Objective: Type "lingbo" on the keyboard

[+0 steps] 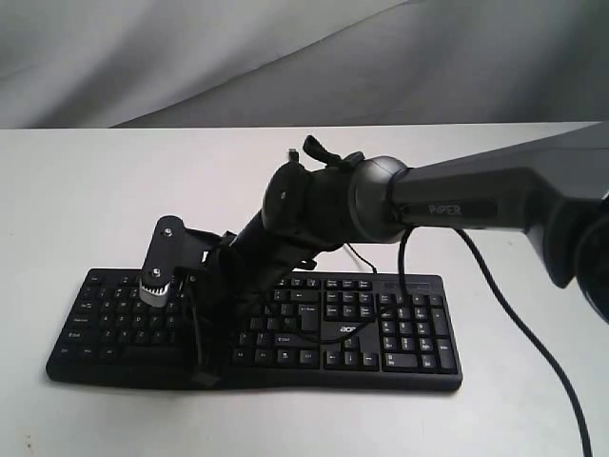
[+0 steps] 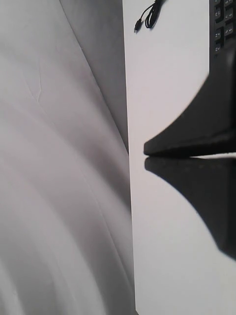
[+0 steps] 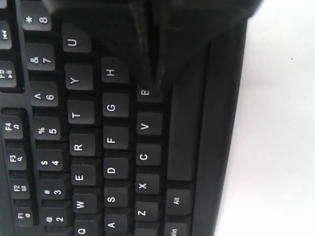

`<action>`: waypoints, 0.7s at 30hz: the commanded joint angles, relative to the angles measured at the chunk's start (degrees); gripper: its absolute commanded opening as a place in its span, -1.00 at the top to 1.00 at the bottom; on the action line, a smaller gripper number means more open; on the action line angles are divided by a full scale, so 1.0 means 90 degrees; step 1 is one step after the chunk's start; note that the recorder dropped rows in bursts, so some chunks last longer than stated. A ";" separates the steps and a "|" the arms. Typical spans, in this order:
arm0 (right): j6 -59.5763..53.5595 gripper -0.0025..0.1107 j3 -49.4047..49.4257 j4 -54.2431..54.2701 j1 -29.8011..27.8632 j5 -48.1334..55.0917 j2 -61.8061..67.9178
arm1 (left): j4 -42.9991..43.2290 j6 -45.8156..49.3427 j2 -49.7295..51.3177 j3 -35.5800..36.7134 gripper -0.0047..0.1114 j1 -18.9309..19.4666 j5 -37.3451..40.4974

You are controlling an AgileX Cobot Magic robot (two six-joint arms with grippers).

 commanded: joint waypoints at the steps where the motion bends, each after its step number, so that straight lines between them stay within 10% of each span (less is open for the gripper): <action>1: -0.0020 0.96 -0.0002 -0.0004 0.0004 -0.0052 0.0132 | 0.0002 -0.0013 -0.0032 0.0031 0.91 -0.0042 -0.0055; 21: 0.0188 0.96 -0.1032 0.0009 0.0060 0.0157 0.0427 | 0.0002 -0.0013 -0.0032 0.0031 0.91 -0.0042 -0.0055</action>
